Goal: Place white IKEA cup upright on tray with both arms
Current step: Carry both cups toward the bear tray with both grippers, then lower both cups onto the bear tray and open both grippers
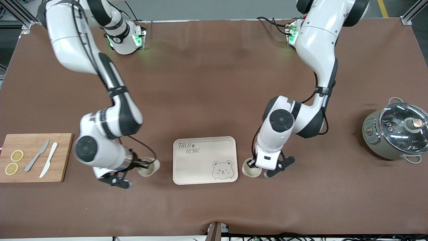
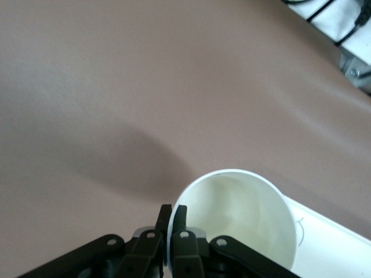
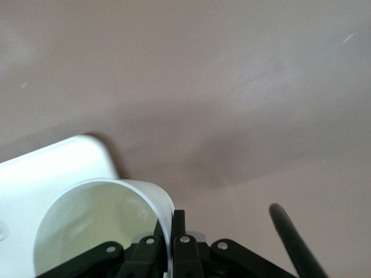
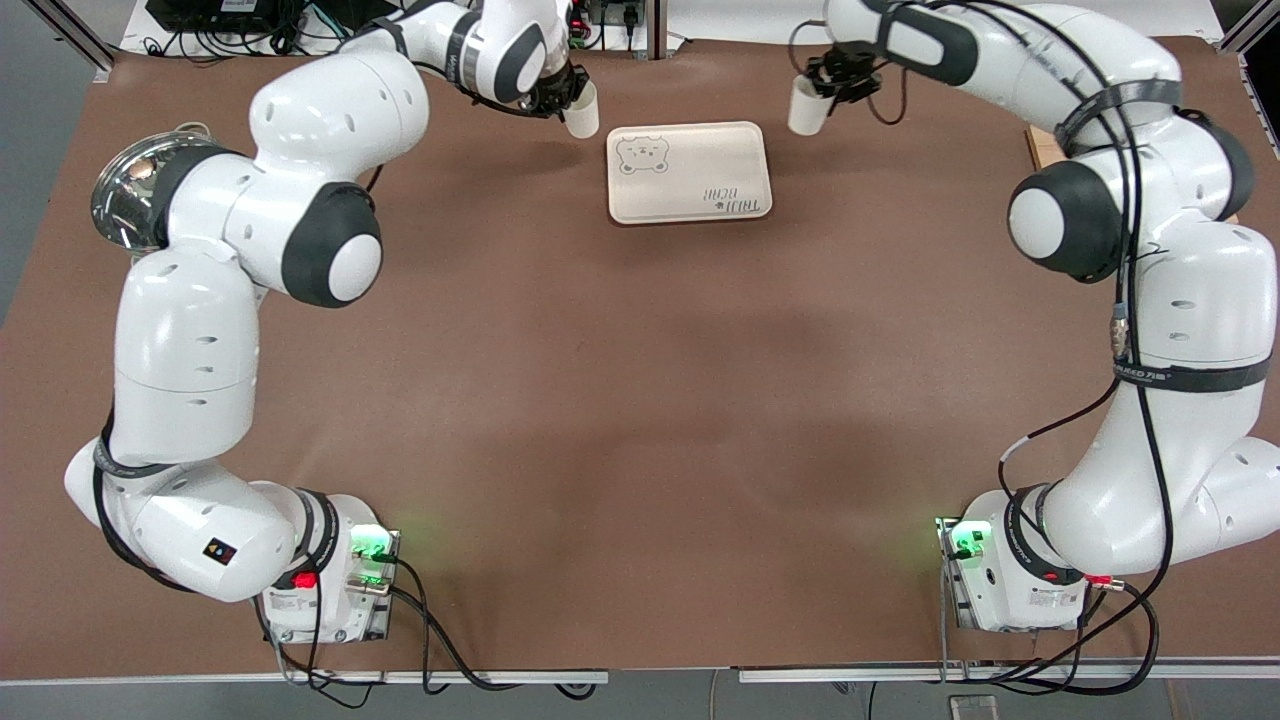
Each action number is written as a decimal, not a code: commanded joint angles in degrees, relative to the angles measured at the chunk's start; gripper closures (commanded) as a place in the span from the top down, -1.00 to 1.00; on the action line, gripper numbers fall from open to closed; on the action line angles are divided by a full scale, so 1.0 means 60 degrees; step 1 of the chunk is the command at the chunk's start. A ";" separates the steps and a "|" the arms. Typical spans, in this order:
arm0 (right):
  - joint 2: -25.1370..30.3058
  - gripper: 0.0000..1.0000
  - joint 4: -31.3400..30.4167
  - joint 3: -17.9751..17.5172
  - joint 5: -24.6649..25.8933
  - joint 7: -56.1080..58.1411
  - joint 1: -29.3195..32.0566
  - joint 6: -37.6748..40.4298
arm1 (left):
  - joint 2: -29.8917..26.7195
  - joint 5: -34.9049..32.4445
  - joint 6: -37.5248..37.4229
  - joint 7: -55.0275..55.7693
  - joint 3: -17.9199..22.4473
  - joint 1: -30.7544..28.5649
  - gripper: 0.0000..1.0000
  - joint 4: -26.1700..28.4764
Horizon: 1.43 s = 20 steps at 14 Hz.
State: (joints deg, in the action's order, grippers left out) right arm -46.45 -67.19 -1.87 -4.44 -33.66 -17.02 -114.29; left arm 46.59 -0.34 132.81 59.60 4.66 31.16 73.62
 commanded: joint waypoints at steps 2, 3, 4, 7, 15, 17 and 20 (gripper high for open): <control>-0.0080 -1.00 -0.0036 0.0151 0.0080 -0.1637 -0.0926 -0.0696 | 0.0540 0.0116 -0.0074 0.0510 0.0542 0.0840 -1.00 -0.0579; -0.0181 -1.00 -0.0037 0.0151 0.0124 -0.1858 -0.1073 -0.0887 | 0.0599 0.0116 -0.0074 0.0583 0.0658 0.1002 -1.00 -0.0594; -0.0226 -1.00 -0.0051 0.0151 0.0182 -0.2034 -0.1205 -0.1019 | 0.0672 0.0116 -0.0074 0.0656 0.0746 0.1177 -1.00 -0.0609; -0.0504 -1.00 -0.0212 0.0151 0.0518 -0.2562 -0.1440 -0.1648 | 0.0818 0.0116 -0.0059 0.0890 0.0806 0.1428 -1.00 -0.0755; -0.1105 -1.00 -0.0491 0.0151 0.1572 -0.3704 -0.1880 -0.2793 | 0.1214 0.0101 -0.0045 0.1126 0.0937 0.1955 -1.00 -0.0873; -0.1120 -1.00 -0.0491 0.0151 0.1633 -0.3750 -0.1909 -0.2793 | 0.1244 0.0101 -0.0030 0.1126 0.1011 0.2058 -1.00 -0.0873; -0.1120 -0.97 -0.0491 0.0151 0.1633 -0.3750 -0.1894 -0.2793 | 0.1332 0.0101 0.0131 0.1111 0.0996 0.2073 -0.67 -0.0844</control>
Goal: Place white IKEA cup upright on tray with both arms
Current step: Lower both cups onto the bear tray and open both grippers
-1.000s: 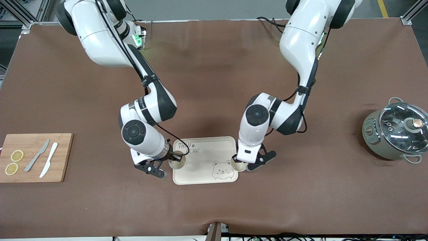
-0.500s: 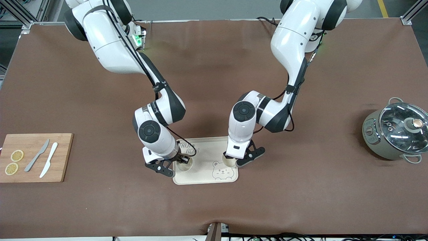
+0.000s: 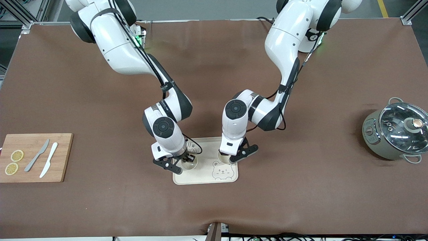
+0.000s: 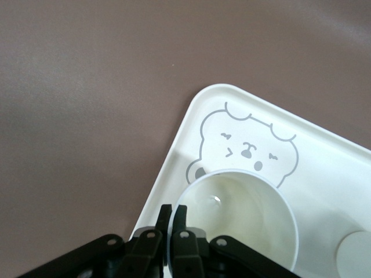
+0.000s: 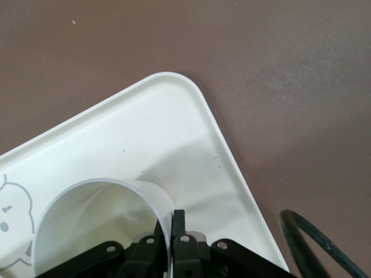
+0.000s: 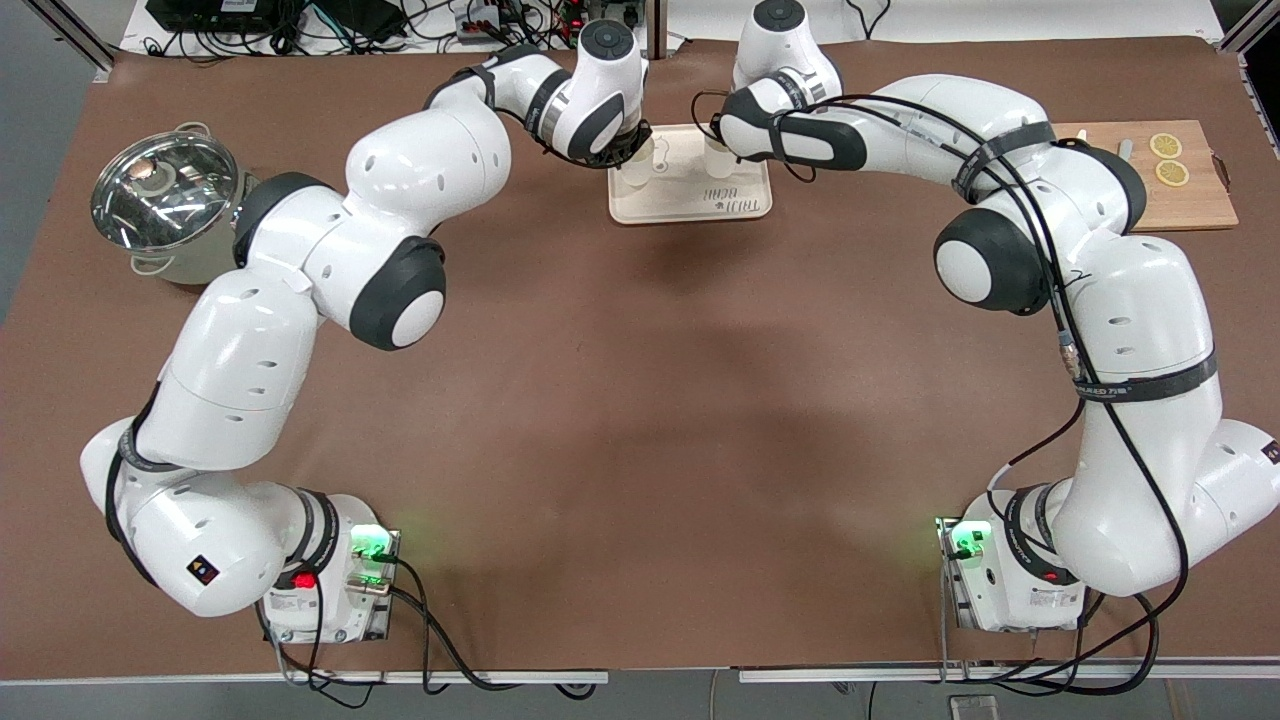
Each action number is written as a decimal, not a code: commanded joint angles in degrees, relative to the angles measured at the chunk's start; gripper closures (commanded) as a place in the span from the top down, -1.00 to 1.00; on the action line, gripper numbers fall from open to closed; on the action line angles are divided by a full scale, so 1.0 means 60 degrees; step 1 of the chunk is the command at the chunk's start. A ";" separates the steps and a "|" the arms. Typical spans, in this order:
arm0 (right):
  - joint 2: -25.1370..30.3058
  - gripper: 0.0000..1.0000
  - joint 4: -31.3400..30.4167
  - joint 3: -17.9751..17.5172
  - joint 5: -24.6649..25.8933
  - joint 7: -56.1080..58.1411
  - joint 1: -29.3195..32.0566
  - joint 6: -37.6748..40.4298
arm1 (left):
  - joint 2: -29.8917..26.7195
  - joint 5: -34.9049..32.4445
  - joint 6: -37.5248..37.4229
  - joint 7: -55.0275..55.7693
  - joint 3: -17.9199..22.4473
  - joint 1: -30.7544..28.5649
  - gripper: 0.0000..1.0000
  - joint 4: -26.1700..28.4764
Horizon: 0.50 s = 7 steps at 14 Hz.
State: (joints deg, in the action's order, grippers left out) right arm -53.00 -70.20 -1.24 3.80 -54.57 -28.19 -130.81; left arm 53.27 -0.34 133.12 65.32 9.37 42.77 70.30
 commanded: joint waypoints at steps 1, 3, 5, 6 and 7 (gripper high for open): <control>-0.0029 -0.35 0.0010 0.0046 0.0245 -0.0265 -0.0034 -0.0040 | 0.0218 0.0101 0.0108 0.0159 0.0212 0.0137 -0.40 -0.0276; -0.0015 0.99 0.0010 0.0046 0.0230 -0.0265 0.0039 -0.0025 | 0.0218 0.0101 0.0138 0.0159 0.0212 0.0137 0.06 -0.0262; 0.0116 1.00 0.0024 0.0031 0.0259 -0.0164 0.0040 0.0033 | 0.0146 0.0057 0.0138 0.0144 0.0212 0.0137 0.67 -0.0218; 0.0233 1.00 0.0068 0.0031 0.0245 -0.0134 0.0068 0.0135 | 0.0087 0.0043 0.0123 0.0100 0.0226 0.0108 0.88 -0.0218; 0.0379 1.00 0.0068 0.0031 0.0231 -0.0104 0.0112 0.0151 | 0.0058 0.0042 0.0094 0.0085 0.0255 0.0079 1.00 -0.0218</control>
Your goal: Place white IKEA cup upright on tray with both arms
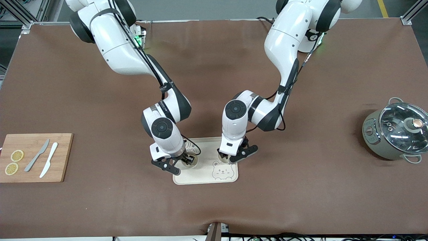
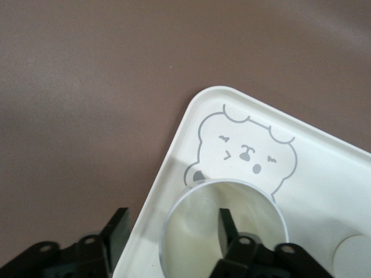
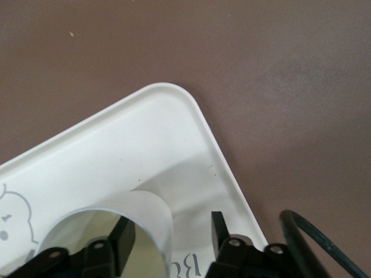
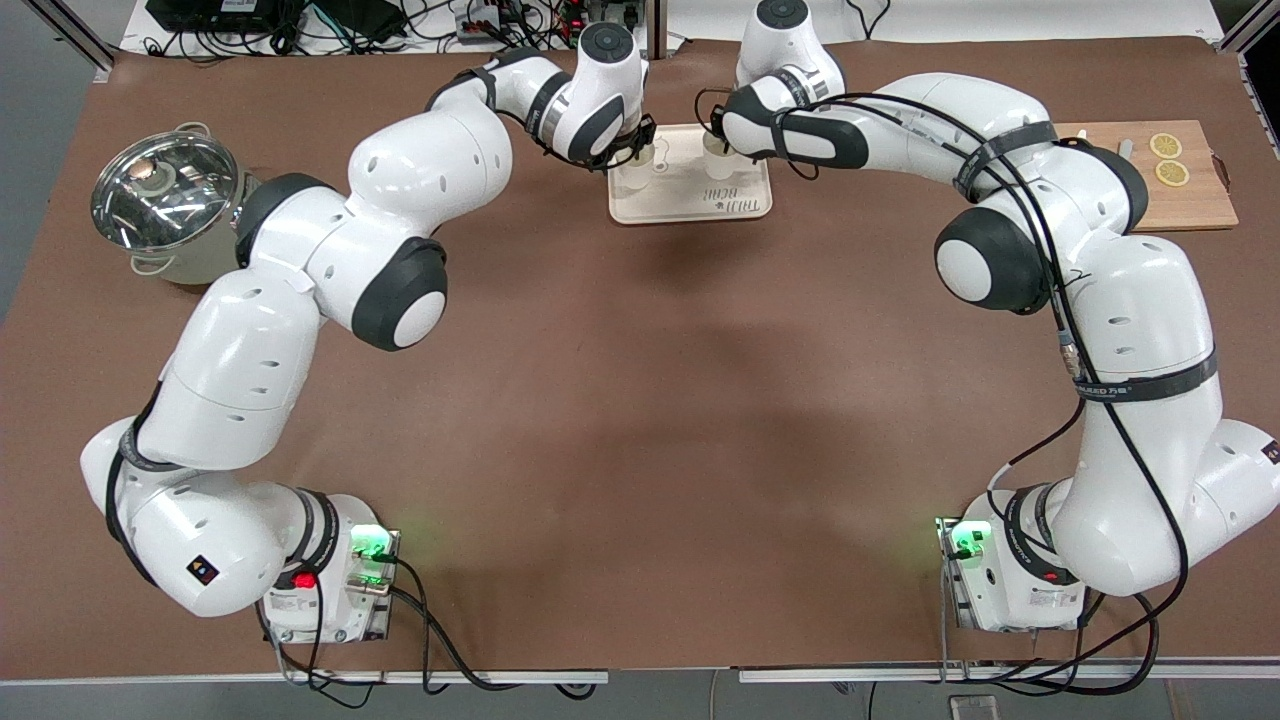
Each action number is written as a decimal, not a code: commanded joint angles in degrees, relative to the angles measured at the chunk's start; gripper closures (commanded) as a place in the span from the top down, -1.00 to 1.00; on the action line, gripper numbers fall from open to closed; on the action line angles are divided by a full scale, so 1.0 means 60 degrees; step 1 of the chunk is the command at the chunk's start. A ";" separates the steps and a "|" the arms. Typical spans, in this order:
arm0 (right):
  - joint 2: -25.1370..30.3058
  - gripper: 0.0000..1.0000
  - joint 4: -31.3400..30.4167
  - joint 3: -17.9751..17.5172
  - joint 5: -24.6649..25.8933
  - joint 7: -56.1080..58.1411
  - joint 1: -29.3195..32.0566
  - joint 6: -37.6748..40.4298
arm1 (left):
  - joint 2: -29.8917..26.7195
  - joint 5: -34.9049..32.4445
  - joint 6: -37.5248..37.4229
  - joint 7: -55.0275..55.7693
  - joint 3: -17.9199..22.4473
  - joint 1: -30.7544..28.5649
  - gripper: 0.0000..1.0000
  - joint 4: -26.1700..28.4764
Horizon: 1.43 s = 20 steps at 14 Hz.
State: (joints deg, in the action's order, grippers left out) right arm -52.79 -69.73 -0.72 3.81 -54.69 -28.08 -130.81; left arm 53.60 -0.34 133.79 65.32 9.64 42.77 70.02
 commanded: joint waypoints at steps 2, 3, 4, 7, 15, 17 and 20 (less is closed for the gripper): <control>0.0478 1.00 -0.0009 -0.0055 0.0230 0.0003 0.0124 0.0516 | -0.0231 -0.0031 -0.0090 0.0056 0.0312 0.0050 1.00 -0.0157; 0.0682 1.00 -0.0024 -0.0055 0.0201 0.0149 0.0124 0.0793 | -0.0407 -0.0016 -0.0105 0.0042 0.0297 0.0006 1.00 -0.0157; 0.0930 1.00 -0.0009 -0.0070 0.0200 0.0267 0.0124 0.1231 | -0.0481 0.0013 -0.0149 -0.0002 0.0297 -0.0053 1.00 -0.0157; 0.1853 1.00 -0.0024 -0.0128 0.0083 0.0983 0.0357 0.2564 | -0.1065 0.0057 -0.0470 -0.0032 0.0283 -0.0448 1.00 -0.0070; 0.6053 1.00 -0.2491 -0.0084 -0.0811 0.3398 0.1353 0.5382 | -0.2794 0.0452 -0.2372 -0.1626 0.0092 -0.1371 1.00 0.0121; 0.7386 1.00 -0.3812 -0.0070 -0.0811 0.4379 0.1879 0.5293 | -0.3160 0.0453 -0.3017 -0.2008 0.0092 -0.1634 1.00 0.0136; 0.8825 1.00 -0.5045 -0.0055 -0.0781 0.6135 0.2962 0.5381 | -0.3659 0.0641 -0.3911 -0.3060 0.0077 -0.2131 1.00 0.0136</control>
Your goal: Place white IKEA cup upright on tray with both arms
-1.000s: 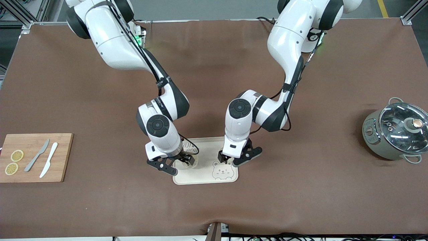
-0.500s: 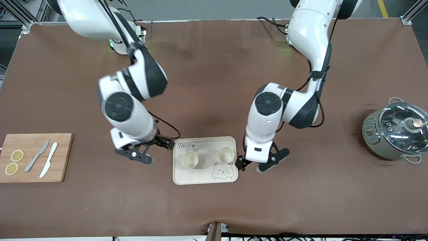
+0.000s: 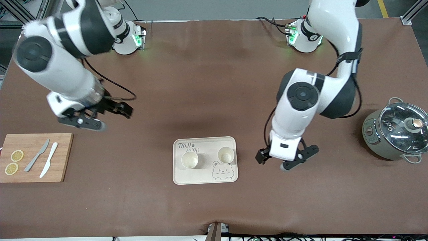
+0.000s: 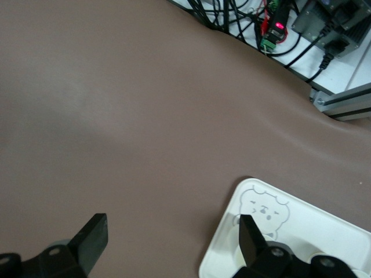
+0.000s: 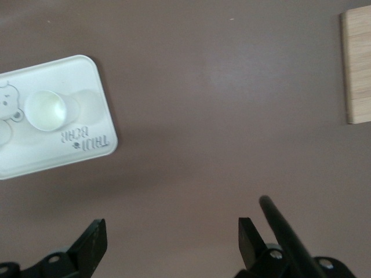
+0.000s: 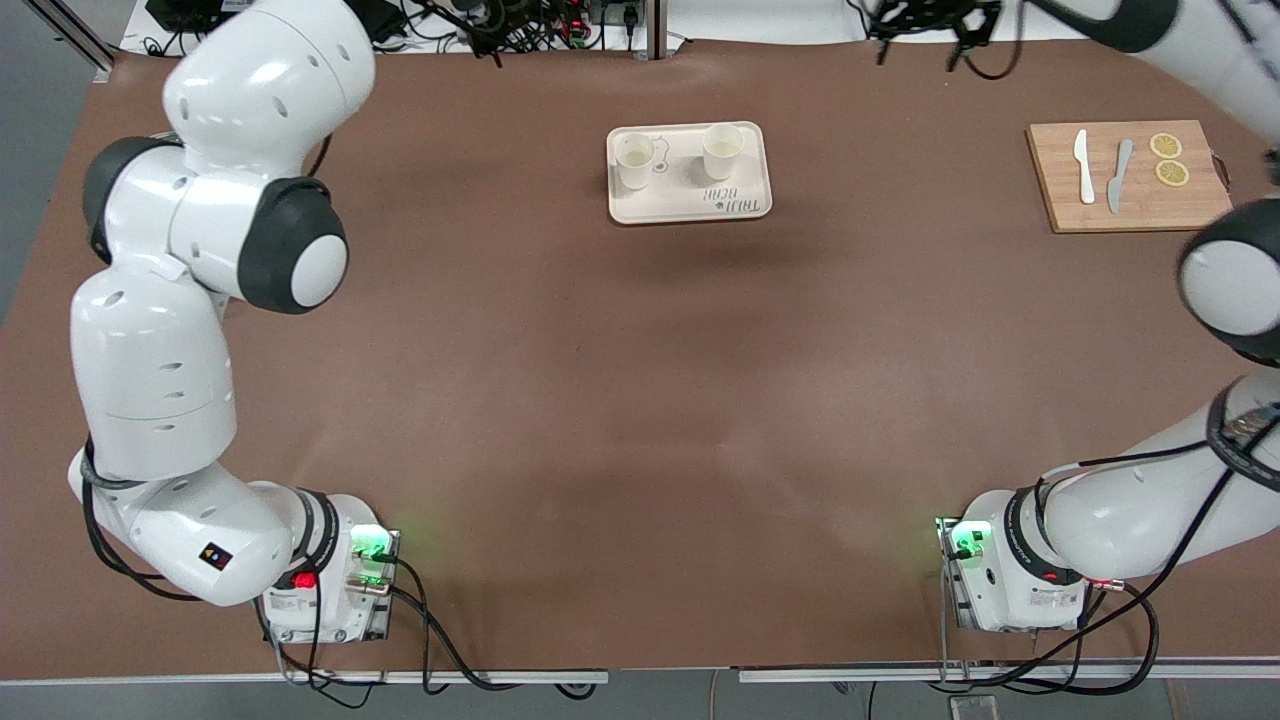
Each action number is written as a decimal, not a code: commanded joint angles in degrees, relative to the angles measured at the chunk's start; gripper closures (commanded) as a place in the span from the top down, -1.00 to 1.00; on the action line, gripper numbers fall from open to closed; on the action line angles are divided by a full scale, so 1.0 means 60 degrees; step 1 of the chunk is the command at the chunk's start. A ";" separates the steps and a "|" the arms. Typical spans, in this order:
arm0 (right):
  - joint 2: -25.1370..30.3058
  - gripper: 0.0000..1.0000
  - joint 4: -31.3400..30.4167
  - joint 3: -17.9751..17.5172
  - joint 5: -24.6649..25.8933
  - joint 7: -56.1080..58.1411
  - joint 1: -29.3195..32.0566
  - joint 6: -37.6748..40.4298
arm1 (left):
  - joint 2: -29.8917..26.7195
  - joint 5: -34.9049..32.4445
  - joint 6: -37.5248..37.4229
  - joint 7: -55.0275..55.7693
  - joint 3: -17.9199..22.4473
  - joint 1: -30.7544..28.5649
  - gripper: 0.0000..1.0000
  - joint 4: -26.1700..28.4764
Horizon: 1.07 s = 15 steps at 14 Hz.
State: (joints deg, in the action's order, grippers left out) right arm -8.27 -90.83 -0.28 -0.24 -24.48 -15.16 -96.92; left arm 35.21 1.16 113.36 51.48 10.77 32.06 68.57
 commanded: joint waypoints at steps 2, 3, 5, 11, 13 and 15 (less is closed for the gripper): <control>0.2063 1.00 -0.2013 -0.0129 -0.0106 0.2404 0.1818 -0.0297 | -0.0916 0.0510 -0.1092 -0.1515 -0.0110 -0.0655 1.00 0.0378; 0.2211 1.00 -0.2030 -0.0129 -0.0106 0.3121 0.2302 -0.0268 | -0.1033 0.0525 -0.1371 -0.1852 -0.0110 -0.0802 1.00 0.0378; 0.2330 1.00 -0.1943 -0.0114 -0.0135 0.4281 0.3254 -0.0311 | -0.1253 0.0525 -0.1709 -0.2424 -0.0110 -0.1065 1.00 0.0378; 0.2257 1.00 -0.1050 -0.0144 -0.0135 0.4359 0.3918 -0.0180 | -0.1956 0.0510 -0.2851 -0.4884 -0.0081 -0.1915 1.00 0.0363; 0.2140 1.00 -0.0931 -0.0158 -0.0121 0.4388 0.3845 -0.0194 | -0.2176 0.0481 -0.3159 -0.5515 -0.0066 -0.2164 1.00 0.0363; 0.2052 1.00 -0.0815 -0.0158 -0.0135 0.4431 0.3860 -0.0209 | -0.2410 0.0466 -0.3379 -0.6217 -0.0066 -0.2457 1.00 0.0363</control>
State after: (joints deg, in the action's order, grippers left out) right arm 4.84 -97.20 -0.86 -0.33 2.06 7.53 -98.60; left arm 23.41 2.92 94.48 18.16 10.69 18.80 69.17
